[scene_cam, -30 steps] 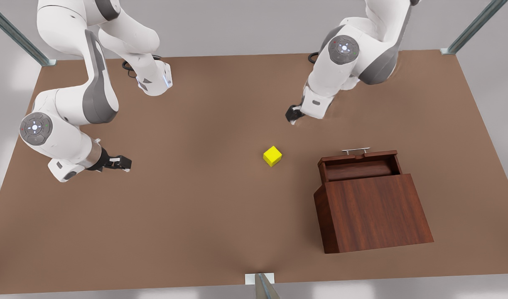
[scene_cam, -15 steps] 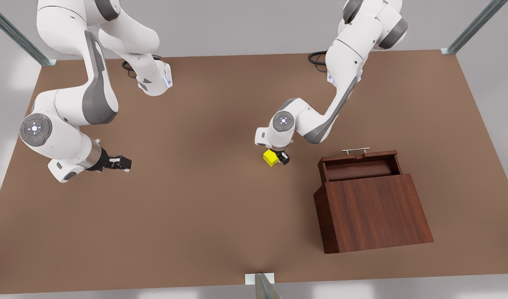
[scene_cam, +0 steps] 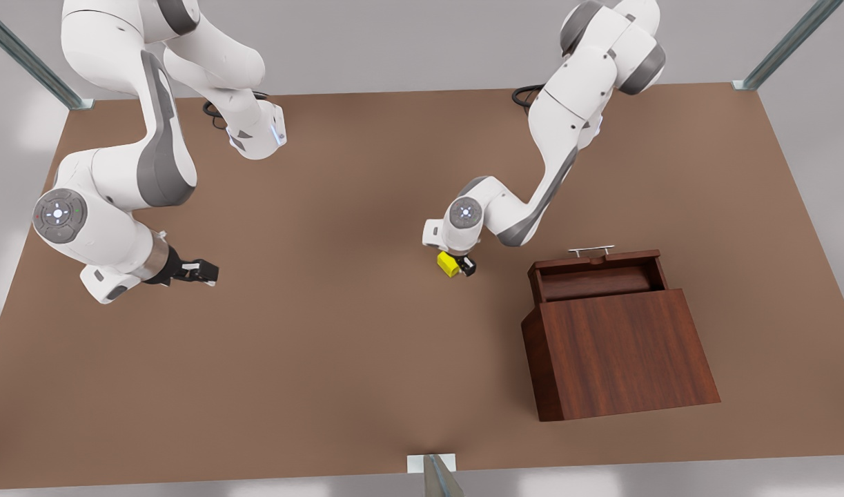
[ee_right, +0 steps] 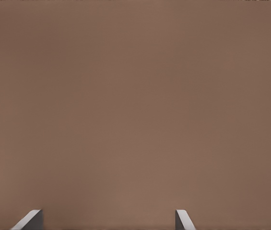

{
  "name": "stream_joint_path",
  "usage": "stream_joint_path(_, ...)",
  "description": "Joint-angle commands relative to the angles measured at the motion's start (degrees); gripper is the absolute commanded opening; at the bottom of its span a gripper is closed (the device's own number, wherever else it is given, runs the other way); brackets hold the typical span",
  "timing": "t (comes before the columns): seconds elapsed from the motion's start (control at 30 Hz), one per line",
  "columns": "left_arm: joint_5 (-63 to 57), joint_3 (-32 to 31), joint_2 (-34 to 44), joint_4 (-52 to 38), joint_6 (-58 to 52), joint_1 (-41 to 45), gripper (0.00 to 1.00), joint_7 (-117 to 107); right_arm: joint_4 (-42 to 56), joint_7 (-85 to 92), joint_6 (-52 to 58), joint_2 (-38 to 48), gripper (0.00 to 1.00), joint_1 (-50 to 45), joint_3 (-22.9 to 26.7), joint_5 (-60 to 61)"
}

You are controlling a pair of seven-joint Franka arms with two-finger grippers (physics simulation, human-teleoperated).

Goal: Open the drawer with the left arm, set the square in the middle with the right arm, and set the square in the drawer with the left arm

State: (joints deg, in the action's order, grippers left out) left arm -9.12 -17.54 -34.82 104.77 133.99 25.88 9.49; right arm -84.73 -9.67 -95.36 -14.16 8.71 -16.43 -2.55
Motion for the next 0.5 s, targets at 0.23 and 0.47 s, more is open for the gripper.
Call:
stream_joint_path(0.23, 0.0, 0.8, -2.7, 0.3, 2.4, 1.0, 1.0, -0.1, 0.0, 0.0, -0.2, -0.2, 1.0, 0.0, 0.0, 0.0)
stream_joint_path(0.47, 0.0, 1.7, -3.8, 0.3, 3.6, 1.5, 0.52, -0.2, 0.0, 0.0, 0.2, -0.1, 1.0, 0.0, 0.1, 0.0)
